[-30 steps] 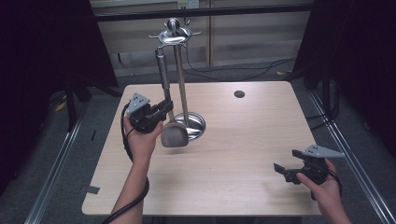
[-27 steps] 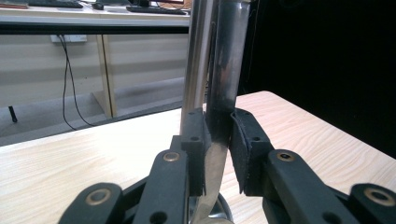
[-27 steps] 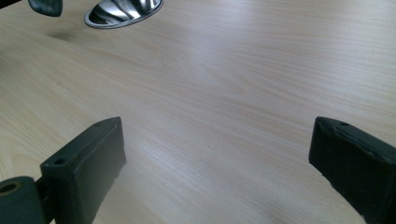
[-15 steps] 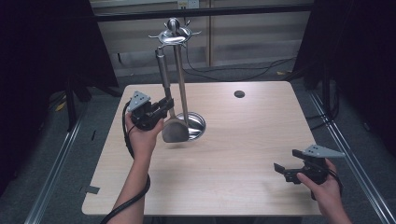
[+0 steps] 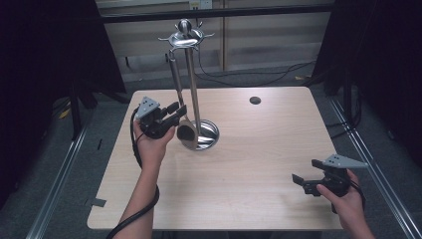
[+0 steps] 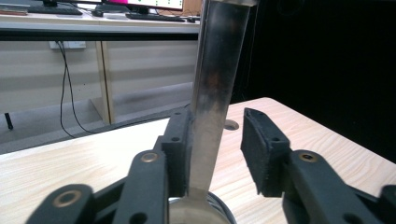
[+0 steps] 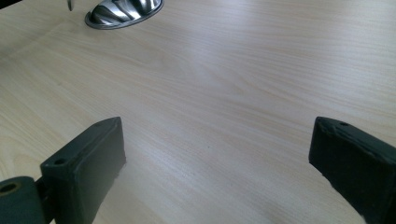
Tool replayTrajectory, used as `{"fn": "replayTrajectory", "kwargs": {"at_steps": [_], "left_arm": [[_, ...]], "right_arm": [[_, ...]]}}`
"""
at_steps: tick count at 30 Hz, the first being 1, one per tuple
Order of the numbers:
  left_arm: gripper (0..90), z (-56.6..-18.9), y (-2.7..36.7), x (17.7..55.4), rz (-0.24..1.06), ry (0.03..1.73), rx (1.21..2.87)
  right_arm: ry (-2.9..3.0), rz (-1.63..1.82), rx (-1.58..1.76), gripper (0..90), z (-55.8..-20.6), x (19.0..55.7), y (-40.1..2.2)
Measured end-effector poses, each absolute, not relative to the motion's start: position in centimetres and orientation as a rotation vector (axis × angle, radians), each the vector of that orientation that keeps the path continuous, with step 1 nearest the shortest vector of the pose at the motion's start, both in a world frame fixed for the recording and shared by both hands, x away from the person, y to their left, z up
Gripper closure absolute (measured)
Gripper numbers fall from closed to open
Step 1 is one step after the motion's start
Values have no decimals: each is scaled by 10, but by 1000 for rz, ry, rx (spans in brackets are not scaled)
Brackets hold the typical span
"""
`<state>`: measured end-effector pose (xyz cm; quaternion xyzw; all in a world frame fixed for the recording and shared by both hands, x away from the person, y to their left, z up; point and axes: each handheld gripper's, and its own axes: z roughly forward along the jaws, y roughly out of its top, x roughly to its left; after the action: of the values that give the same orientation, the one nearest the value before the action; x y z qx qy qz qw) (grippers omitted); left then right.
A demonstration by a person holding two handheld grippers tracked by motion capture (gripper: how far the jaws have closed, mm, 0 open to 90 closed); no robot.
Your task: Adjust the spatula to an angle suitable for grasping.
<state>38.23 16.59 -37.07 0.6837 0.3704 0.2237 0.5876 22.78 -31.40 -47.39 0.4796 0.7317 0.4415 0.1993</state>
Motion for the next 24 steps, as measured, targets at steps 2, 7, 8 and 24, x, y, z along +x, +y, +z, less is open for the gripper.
{"fn": "replayTrajectory", "kwargs": {"at_steps": [2, 7, 8, 24], "left_arm": [[599, -371, 166, 382, 525, 863, 1598], [530, -374, 165, 380, 535, 860, 1601], [515, -374, 166, 380, 538, 858, 1600], [265, -384, 166, 372, 548, 881, 1616]], "right_arm": [[2048, 1233, 1340, 31, -474, 228, -314], [2045, 1235, 1341, 31, -473, 228, -313], [2045, 1236, 1340, 31, -473, 228, -313], [2040, 1234, 1335, 31, -471, 227, -313]]}}
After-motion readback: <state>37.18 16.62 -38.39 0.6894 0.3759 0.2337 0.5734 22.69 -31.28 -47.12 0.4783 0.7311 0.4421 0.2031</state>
